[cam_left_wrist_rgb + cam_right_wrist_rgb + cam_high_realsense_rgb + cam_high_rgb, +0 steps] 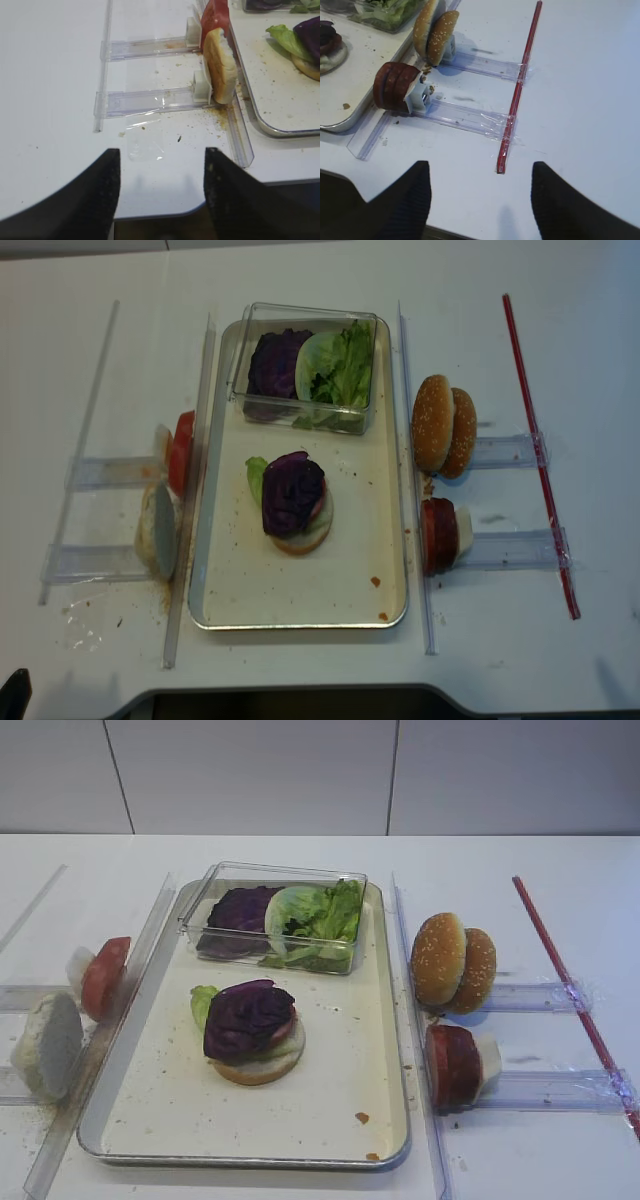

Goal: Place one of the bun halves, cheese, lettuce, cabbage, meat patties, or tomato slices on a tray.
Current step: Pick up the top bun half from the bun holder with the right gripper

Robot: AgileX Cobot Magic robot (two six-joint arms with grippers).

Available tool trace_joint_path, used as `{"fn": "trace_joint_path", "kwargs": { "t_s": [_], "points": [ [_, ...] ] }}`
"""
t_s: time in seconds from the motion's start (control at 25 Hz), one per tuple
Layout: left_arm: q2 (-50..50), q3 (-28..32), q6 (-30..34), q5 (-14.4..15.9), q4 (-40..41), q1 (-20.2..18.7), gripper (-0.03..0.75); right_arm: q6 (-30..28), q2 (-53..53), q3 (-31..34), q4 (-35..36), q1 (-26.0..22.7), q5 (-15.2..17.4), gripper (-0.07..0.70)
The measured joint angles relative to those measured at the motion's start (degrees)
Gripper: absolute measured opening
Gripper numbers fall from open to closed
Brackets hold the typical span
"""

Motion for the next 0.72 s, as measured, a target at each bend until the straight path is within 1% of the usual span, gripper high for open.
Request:
{"fn": "trace_joint_path", "kwargs": {
  "t_s": [0.36, 0.6, 0.72],
  "points": [
    [0.0, 0.0, 0.0, 0.0, 0.0, 0.0, 0.361, 0.0, 0.0, 0.0, 0.24, 0.0, 0.0, 0.455],
    [0.0, 0.0, 0.0, 0.0, 0.0, 0.0, 0.361, 3.98, 0.0, 0.0, 0.48, 0.0, -0.09, 0.455],
    [0.0, 0.0, 0.0, 0.0, 0.0, 0.0, 0.361, 5.62, 2.68, 0.0, 0.71, 0.0, -0.38, 0.455]
  ]
}}
